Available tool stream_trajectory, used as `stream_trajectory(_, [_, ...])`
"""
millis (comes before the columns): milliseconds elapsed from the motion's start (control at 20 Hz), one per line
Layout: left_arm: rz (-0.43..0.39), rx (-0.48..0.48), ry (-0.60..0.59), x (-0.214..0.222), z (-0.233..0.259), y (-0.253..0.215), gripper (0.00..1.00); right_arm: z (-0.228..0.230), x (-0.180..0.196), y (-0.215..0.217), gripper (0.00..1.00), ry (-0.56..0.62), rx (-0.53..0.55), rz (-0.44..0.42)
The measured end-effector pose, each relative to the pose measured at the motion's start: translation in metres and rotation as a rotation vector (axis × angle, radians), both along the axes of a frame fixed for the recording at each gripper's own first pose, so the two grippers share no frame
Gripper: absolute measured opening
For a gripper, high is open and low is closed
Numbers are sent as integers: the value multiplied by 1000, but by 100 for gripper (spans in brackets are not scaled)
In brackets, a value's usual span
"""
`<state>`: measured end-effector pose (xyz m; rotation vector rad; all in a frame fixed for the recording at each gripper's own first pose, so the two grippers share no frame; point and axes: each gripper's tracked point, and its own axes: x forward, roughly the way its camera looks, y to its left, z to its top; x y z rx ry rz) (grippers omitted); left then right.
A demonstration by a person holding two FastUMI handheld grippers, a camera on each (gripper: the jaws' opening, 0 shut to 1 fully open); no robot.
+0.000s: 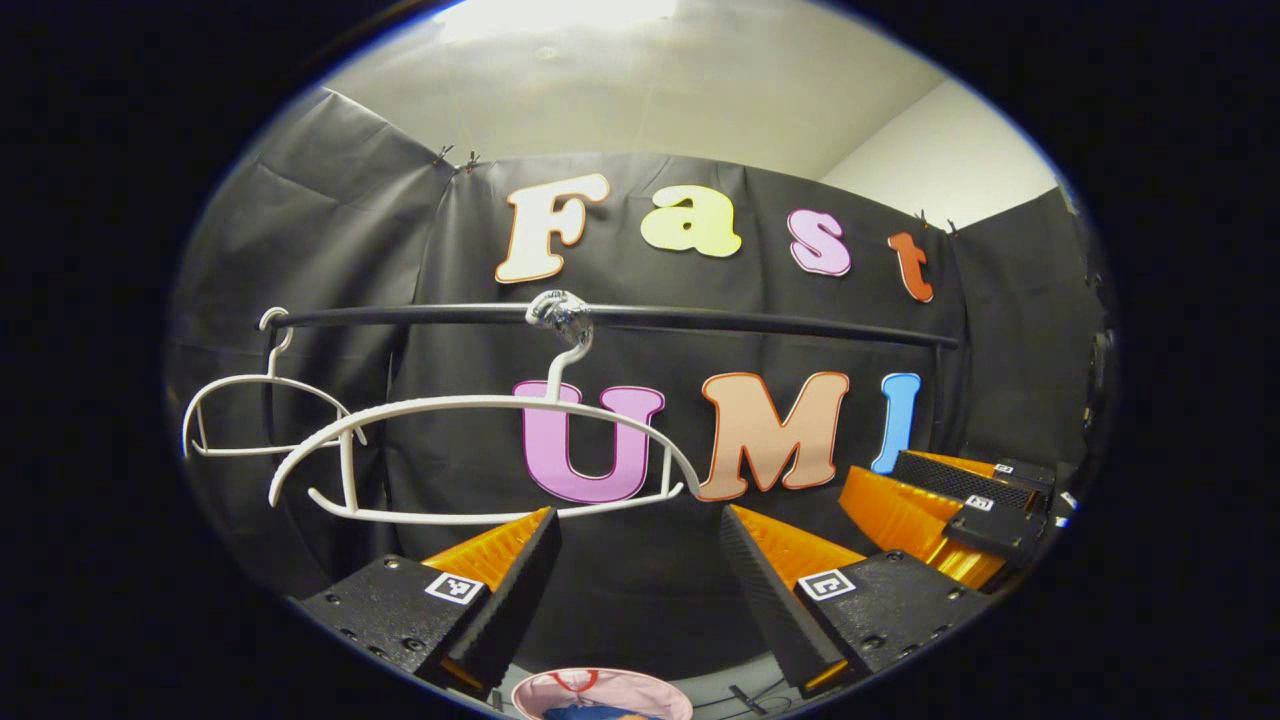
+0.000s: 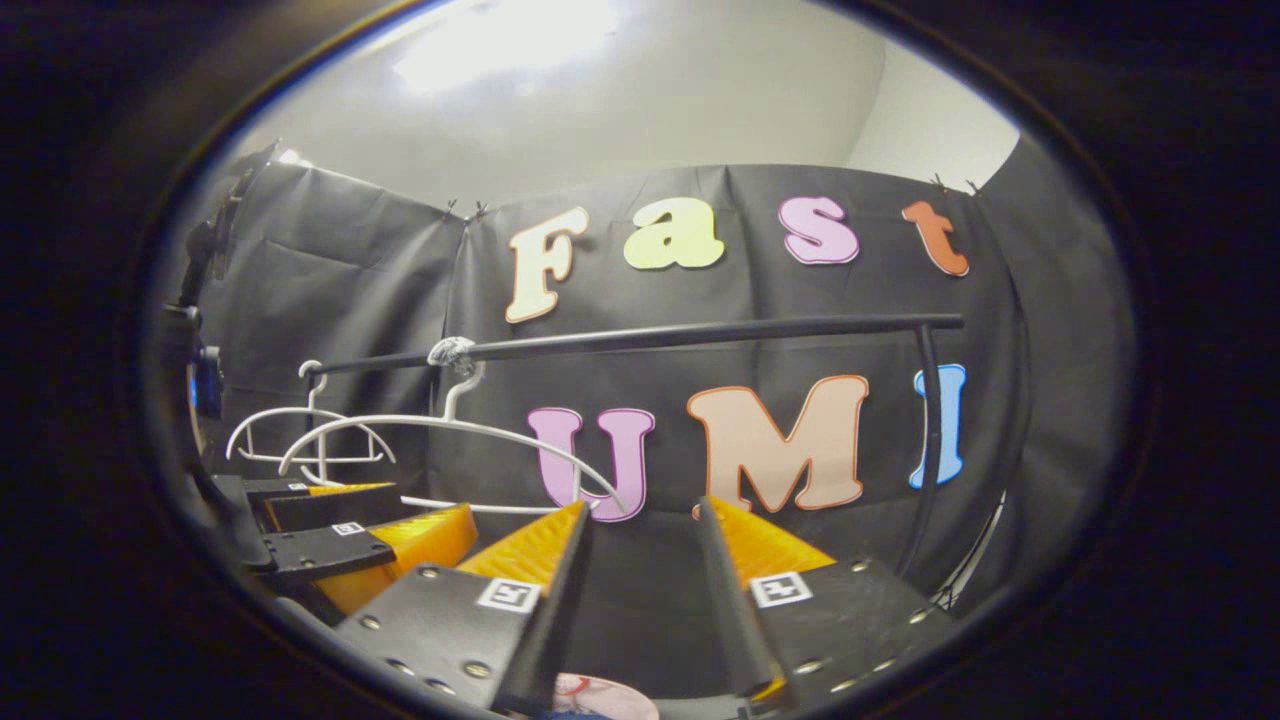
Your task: Grasp the clothes on the hanger with both hands and then place them into the laundry hamper below.
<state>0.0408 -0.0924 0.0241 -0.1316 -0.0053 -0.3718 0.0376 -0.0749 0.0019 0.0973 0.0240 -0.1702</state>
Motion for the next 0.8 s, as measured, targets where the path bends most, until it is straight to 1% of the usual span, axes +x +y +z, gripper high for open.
stream_trajectory(200, [-9, 24, -26, -3, 7, -2, 93, 11, -15, -10, 94, -24, -23, -44])
stream_trajectory(450, [-37, 25, -40, -11, 14, -9, 93, 19, -31, -16, 94, -39, -44, -80])
stream_trajectory(500, [-43, 24, -39, -12, 15, -11, 93, 21, -33, -17, 99, -42, -42, -84])
stream_trajectory(550, [-46, 23, -42, -13, 16, -11, 93, 23, -35, -18, 99, -46, -44, -91])
stream_trajectory(600, [-52, 26, -42, -15, 17, -13, 95, 24, -37, -18, 94, -49, -47, -96])
stream_trajectory(650, [-58, 30, -44, -16, 18, -14, 95, 25, -39, -20, 99, -50, -47, -101])
stream_trajectory(700, [-64, 38, -46, -17, 18, -16, 95, 24, -41, -21, 94, -48, -45, -107])
stream_trajectory(750, [-73, 46, -49, -19, 18, -18, 93, 26, -44, -23, 99, -48, -44, -114])
stream_trajectory(800, [-79, 52, -51, -20, 18, -19, 95, 27, -47, -24, 99, -51, -45, -122])
